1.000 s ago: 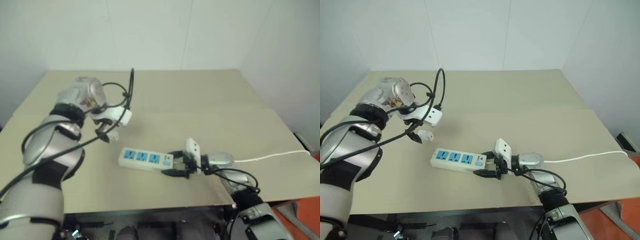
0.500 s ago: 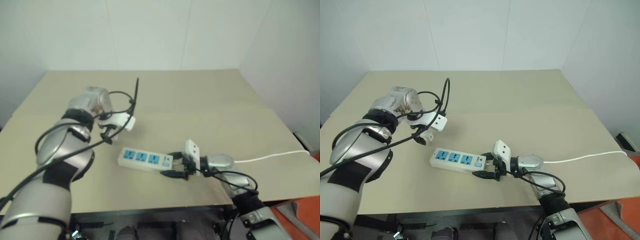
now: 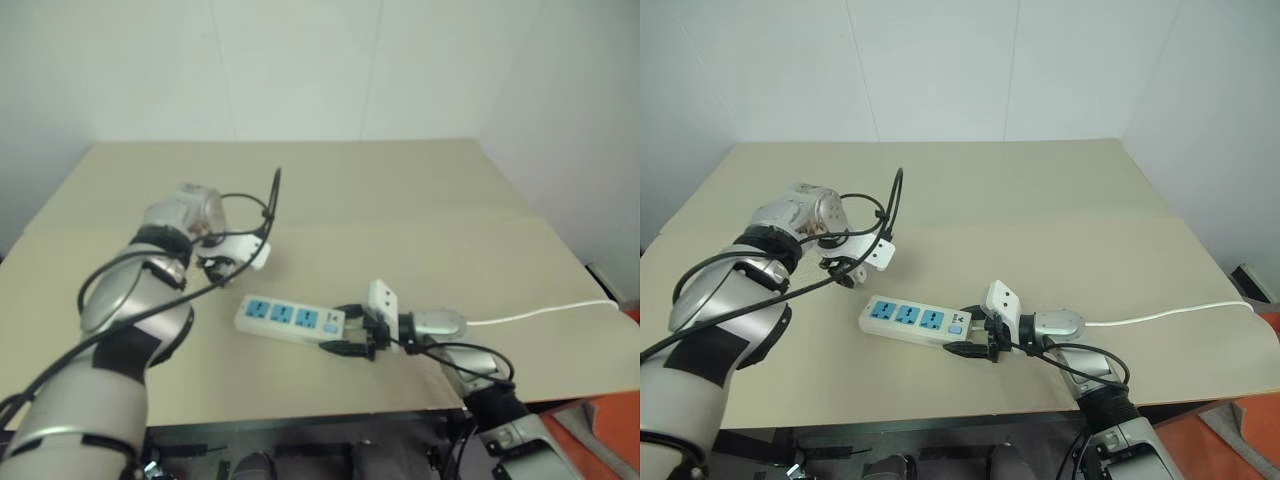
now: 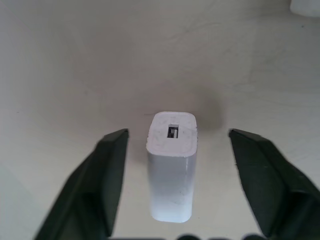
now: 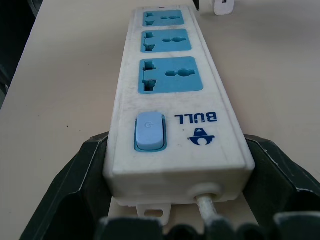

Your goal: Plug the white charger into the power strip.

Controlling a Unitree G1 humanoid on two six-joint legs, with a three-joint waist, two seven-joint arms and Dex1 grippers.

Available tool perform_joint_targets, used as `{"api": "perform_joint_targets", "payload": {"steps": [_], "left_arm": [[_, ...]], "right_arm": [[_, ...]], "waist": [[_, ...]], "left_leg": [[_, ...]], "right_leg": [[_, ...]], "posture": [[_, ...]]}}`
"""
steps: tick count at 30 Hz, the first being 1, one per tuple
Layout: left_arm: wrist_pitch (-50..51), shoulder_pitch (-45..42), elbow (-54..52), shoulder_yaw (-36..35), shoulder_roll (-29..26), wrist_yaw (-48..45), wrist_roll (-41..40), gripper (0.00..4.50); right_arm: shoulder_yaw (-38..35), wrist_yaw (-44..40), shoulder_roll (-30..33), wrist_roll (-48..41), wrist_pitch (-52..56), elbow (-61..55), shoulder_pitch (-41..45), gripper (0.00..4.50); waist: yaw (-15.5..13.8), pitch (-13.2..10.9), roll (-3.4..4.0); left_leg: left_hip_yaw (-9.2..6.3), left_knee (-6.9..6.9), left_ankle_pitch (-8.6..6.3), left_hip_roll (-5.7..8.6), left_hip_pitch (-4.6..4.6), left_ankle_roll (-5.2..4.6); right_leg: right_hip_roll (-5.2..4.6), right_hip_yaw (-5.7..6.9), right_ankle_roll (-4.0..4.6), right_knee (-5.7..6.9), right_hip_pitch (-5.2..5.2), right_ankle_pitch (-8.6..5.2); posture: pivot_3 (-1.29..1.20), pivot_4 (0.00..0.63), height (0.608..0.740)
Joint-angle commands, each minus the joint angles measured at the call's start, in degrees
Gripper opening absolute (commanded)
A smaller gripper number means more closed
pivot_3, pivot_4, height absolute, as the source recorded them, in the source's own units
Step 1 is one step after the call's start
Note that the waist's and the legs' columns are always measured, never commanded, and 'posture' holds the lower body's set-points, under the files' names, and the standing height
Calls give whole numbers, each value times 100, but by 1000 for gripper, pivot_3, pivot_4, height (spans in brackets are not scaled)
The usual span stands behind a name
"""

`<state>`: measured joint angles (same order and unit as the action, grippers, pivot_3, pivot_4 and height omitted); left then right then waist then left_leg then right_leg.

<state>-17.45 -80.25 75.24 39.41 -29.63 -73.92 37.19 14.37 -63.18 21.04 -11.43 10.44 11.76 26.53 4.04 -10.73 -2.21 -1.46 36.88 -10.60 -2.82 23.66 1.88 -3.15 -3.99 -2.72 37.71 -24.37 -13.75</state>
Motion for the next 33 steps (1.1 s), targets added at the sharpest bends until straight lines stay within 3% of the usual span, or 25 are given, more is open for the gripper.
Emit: {"api": "perform_joint_targets", "payload": {"steps": [1,4,9,13,19,22,28,33], "left_arm": [[-35,-24,-1,-86,13,41,38,2057],[-87,-33,2,-81,3,-27,41,1031],[-58,-120,-45,-262,-5,76,-109,988],[163,-381,-103,-881,-34,-172,-642,988],[1333,-958,-353,-2602,-258,-1580,-2489,988],[2185,-866,-625,-3221,-456,-1858,-3460,988],[4098,442,-2322,-4030,-758,-1858,-5190,988],[4176,2249,-4358,-4682,-500,-1777,-6114,988]], "right_arm": [[162,37,-41,95,126,-47,-34,3416],[172,46,-33,104,132,-42,-21,3416],[165,51,-18,101,132,-35,-16,3416],[156,11,-12,76,130,-9,-1,3416],[127,-316,-17,-6,-25,328,212,3416],[183,-679,32,91,-426,845,490,3416],[115,-1141,-28,211,-1250,2247,1233,3416],[140,-1261,-124,451,-2136,3073,1524,3416]], "waist": [[0,0,0],[3,0,0],[1,0,0],[1,0,0],[31,-1,-1],[73,-1,0],[136,-1,0],[134,0,0]], "left_leg": [[0,0,0,0,0,0],[0,0,0,0,-2,0],[0,0,0,0,-3,0],[0,0,0,0,-3,0],[0,1,0,0,-1,0],[0,0,0,0,-11,0],[-1,2,0,0,-34,0],[-3,3,0,-1,-31,1]], "right_leg": [[0,0,0,0,0,0],[0,0,0,0,1,0],[0,0,0,1,2,0],[0,0,0,2,1,0],[0,1,0,0,1,0],[0,0,-2,5,5,-1],[-3,0,-7,24,22,-5],[-6,1,29,29,20,16]], "posture": [[0,150,740],[0,150,740],[0,150,740],[0,150,740],[0,150,740],[0,150,740],[0,150,740],[0,150,740]]}}
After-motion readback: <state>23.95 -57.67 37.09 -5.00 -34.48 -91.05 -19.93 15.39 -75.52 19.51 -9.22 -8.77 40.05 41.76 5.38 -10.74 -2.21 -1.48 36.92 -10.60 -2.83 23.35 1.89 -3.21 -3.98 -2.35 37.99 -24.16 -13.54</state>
